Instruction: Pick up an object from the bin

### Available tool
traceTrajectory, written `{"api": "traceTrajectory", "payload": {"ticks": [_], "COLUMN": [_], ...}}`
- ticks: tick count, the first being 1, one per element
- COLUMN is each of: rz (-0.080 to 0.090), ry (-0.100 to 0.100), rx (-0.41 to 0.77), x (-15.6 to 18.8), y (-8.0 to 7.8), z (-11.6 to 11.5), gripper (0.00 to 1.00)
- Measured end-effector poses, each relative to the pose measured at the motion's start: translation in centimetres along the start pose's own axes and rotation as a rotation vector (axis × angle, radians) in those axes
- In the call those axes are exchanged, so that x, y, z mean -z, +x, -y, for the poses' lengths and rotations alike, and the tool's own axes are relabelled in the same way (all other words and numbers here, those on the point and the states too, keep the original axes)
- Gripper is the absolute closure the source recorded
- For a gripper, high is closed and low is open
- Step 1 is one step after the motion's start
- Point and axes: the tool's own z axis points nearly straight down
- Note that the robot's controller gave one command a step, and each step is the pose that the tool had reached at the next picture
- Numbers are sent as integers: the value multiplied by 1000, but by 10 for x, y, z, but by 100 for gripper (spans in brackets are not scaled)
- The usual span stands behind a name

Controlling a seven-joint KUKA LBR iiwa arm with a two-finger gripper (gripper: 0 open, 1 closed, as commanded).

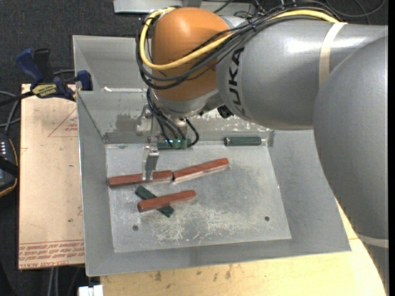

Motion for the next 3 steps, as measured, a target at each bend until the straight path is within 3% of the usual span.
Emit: {"api": "traceTrajectory", "payload": {"ticks": [1,2,3], "rz": [8,15,17], "ry": [-1,-3,-7], "rx": [-3,-16,-36], "x": [5,-41,-143], "y": [-2,2,28], "z": [1,6,8], "gripper": [0,0,100]}}
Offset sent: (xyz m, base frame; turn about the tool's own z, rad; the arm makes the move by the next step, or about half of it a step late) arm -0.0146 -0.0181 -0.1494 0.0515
